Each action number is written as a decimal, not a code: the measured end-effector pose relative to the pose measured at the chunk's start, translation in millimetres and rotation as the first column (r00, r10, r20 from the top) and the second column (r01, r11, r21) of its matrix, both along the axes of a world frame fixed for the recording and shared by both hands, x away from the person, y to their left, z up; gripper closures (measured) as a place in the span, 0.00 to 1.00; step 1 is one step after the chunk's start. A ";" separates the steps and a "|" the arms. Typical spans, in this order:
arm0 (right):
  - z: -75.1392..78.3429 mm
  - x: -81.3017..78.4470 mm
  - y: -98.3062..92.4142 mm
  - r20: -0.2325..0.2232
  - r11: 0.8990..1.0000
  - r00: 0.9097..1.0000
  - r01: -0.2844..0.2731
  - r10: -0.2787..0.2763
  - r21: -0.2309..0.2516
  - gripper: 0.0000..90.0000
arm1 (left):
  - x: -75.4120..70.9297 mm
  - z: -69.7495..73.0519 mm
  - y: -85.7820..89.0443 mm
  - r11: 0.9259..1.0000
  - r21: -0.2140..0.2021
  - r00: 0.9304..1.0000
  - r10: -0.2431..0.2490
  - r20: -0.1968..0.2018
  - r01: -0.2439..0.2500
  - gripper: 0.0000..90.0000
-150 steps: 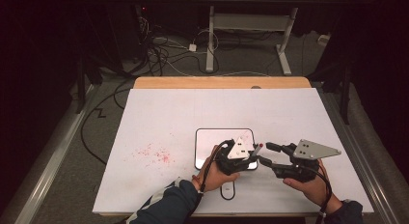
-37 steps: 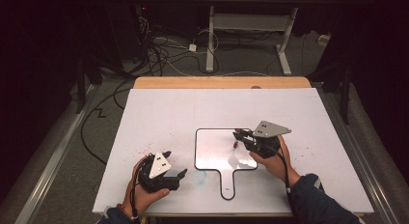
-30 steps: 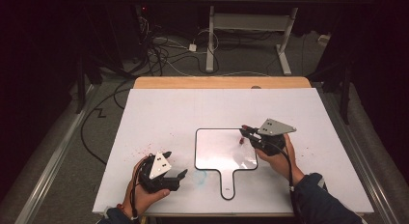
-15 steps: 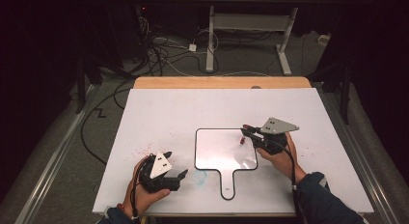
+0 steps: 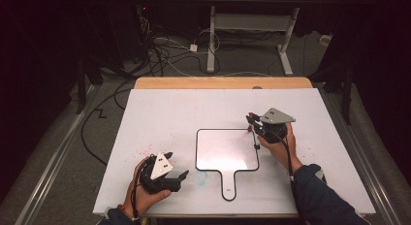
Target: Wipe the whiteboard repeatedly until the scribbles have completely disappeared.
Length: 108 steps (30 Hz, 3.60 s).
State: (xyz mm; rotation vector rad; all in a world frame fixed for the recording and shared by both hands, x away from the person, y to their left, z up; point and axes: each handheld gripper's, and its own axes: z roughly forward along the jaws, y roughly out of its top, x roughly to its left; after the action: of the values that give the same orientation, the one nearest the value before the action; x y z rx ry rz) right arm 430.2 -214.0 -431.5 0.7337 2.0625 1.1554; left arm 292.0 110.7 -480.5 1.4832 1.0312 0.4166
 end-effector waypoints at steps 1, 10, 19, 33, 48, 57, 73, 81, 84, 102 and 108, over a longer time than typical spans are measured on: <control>-0.2 -0.3 0.9 -0.001 1.000 1.000 0.001 -0.001 -0.001 0.91 | 0.2 -0.2 0.4 1.000 -0.001 1.000 0.000 -0.001 0.000 0.22; 2.4 -14.1 18.3 -0.047 0.995 0.994 -0.093 0.094 0.020 0.91 | -0.8 -0.4 -0.6 1.000 0.003 1.000 -0.007 -0.006 0.007 0.22; 3.6 -9.0 5.8 -0.065 0.999 0.997 -0.032 0.034 0.036 0.91 | -0.2 -0.9 -0.8 1.000 0.004 1.000 -0.011 -0.012 0.011 0.22; 3.9 -14.0 4.9 -0.061 1.000 0.998 -0.009 0.011 0.027 0.91 | -0.7 -1.4 -0.9 1.000 0.008 1.000 -0.015 -0.015 0.016 0.22; 5.5 -25.4 6.1 -0.078 0.999 0.996 -0.046 0.048 0.028 0.91 | -0.5 -3.2 -1.2 1.000 0.011 0.999 -0.021 -0.031 0.022 0.22; 8.6 -30.6 -7.9 -0.125 0.997 0.991 -0.050 0.056 0.053 0.91 | -0.2 -3.4 -1.5 1.000 0.012 0.999 -0.022 -0.035 0.022 0.22; 12.1 -52.8 -15.2 -0.176 0.992 0.977 -0.111 0.121 0.069 0.91 | -1.0 -3.5 -3.2 0.999 0.015 0.999 -0.032 -0.040 0.032 0.22; 14.1 -67.2 -10.2 -0.195 0.982 0.962 -0.183 0.190 0.054 0.91 | -1.6 -3.3 -2.9 0.999 0.017 0.999 -0.034 -0.039 0.035 0.22; 14.4 -65.5 -12.3 -0.173 0.986 0.971 -0.163 0.165 0.024 0.91 | -2.1 -3.0 -3.5 0.999 0.018 0.999 -0.035 -0.037 0.036 0.22; 12.0 -47.2 -23.1 -0.175 0.981 0.966 -0.180 0.189 0.068 0.91 | -1.2 -4.1 -3.2 0.999 0.013 0.999 -0.032 -0.044 0.033 0.22; 12.6 -59.5 -11.9 -0.191 0.968 0.949 -0.242 0.251 0.069 0.91 | -2.1 -3.7 -4.8 0.999 0.019 0.998 -0.039 -0.042 0.039 0.22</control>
State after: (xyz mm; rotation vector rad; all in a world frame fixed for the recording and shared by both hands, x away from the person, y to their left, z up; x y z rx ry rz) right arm 370.7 -225.9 -418.9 0.6470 2.3549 1.3148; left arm 289.9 105.9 -484.3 1.5325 1.0323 0.3700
